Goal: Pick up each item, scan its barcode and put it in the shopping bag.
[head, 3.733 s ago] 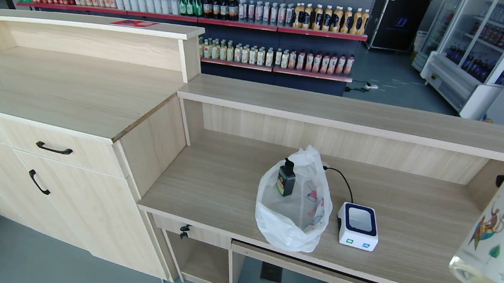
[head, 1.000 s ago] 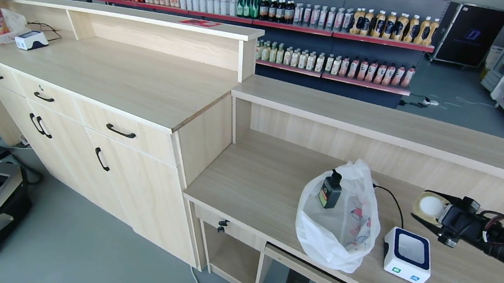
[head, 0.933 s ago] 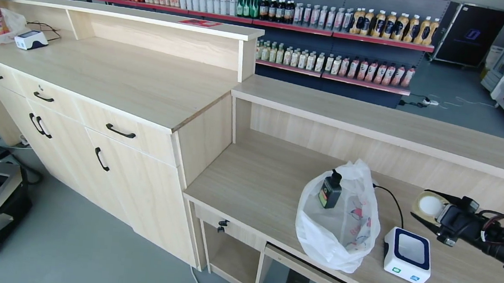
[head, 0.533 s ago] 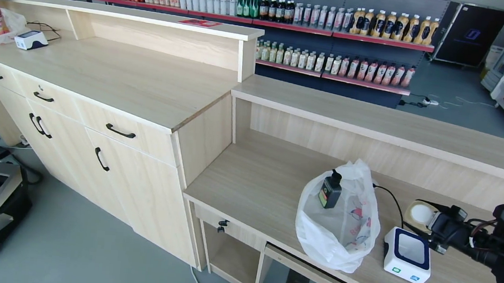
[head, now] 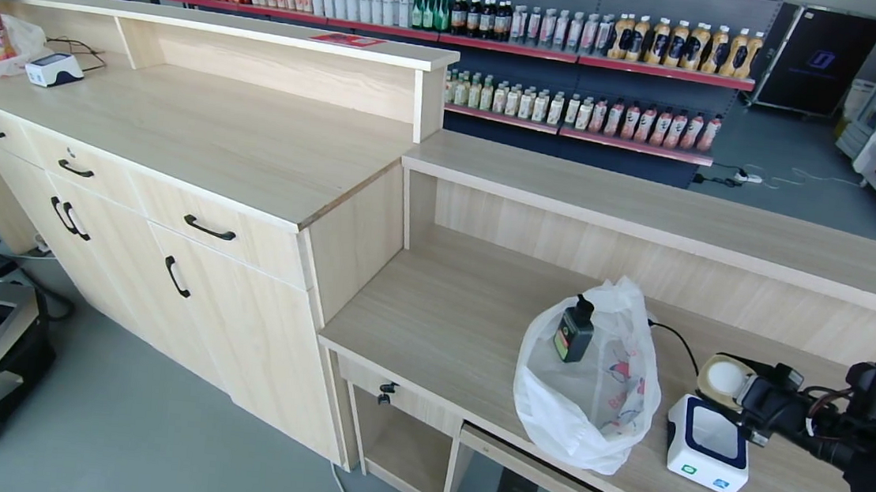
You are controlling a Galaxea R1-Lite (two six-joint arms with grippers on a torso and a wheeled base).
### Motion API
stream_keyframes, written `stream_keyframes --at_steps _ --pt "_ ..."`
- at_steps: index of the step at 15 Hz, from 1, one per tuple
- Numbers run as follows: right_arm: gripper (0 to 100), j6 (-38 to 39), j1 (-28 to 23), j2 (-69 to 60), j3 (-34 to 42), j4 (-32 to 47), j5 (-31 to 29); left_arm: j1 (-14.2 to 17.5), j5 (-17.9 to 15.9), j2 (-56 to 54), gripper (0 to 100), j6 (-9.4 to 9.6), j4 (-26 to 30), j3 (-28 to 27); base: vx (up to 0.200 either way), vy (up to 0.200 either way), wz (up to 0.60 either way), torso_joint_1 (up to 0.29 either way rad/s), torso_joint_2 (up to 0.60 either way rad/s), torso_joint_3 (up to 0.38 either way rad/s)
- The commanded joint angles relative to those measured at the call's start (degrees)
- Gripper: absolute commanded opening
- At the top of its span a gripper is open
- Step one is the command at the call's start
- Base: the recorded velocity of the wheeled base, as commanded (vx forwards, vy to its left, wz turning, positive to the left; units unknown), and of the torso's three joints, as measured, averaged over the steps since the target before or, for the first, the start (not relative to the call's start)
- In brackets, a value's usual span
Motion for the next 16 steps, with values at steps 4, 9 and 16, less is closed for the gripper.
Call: stream_keyframes --at_steps 4,9,16 --pt "0 0.06 0.33 1.86 -0.43 -0.48 0.0 0.01 0.0 -0.02 100 0.02 0.0 0.0 0.0 0.0 0.0 0.0 0.0 0.0" --pt "0 0.32 0.77 3.09 -1.84 -0.83 0.0 0.01 0.0 -0.02 100 0.02 0.0 0.0 0.0 0.0 0.0 0.0 0.0 0.0" --pt "0 3.66 3.32 6.25 -2.37 -5.14 0.09 0.01 0.0 -0.02 100 0.02 0.0 0.0 0.0 0.0 0.0 0.0 0.0 0.0"
